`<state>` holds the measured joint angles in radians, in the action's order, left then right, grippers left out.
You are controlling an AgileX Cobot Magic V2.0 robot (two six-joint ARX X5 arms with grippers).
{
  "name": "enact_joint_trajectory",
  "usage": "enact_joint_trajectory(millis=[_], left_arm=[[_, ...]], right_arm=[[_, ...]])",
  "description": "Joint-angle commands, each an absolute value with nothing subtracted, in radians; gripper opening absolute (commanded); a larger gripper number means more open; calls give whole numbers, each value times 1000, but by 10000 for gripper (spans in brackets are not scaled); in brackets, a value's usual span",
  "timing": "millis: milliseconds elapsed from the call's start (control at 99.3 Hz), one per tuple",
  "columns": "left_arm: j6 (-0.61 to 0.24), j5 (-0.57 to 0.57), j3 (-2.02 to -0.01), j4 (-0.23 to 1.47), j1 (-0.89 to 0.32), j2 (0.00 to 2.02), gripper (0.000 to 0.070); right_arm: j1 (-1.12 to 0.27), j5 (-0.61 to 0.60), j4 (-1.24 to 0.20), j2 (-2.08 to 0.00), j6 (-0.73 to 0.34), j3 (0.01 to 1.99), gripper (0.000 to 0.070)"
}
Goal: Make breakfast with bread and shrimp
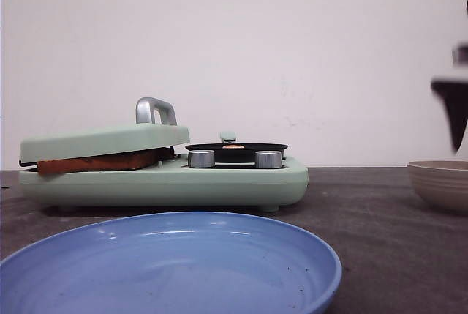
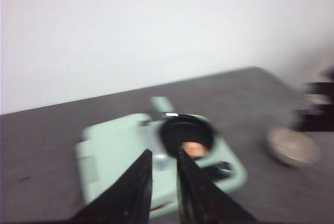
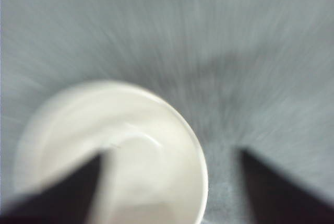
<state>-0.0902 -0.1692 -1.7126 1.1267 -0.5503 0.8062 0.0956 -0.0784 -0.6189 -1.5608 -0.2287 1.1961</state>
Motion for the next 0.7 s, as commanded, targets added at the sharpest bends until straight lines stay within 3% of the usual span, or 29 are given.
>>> enact_joint_trajectory(millis=[0, 30, 171, 292, 352, 504, 695], left_arm=[[-101, -230, -1704, 1114, -557, 761, 0], [-101, -249, -1680, 1108, -557, 733, 0], [-109, -325, -1539, 1082, -557, 591, 0], [-172, -352, -1414, 1078, -557, 470, 0], [-215, -352, -1363, 1077, -557, 414, 0], [-334, -386, -1278, 1078, -557, 330, 0], [-360, -388, -1255, 1082, -557, 320, 0]], right_arm=[[71, -78, -594, -1478, -221, 1212, 46], [59, -69, -577, -1441, -211, 1197, 0], [6, -55, -325, -1216, -209, 997, 0], [-58, -109, -25, -962, -209, 733, 0], [-85, -108, 54, -849, -211, 636, 0], [-105, -100, 24, -662, -204, 545, 0], [-101, -98, -52, -541, -171, 545, 0]])
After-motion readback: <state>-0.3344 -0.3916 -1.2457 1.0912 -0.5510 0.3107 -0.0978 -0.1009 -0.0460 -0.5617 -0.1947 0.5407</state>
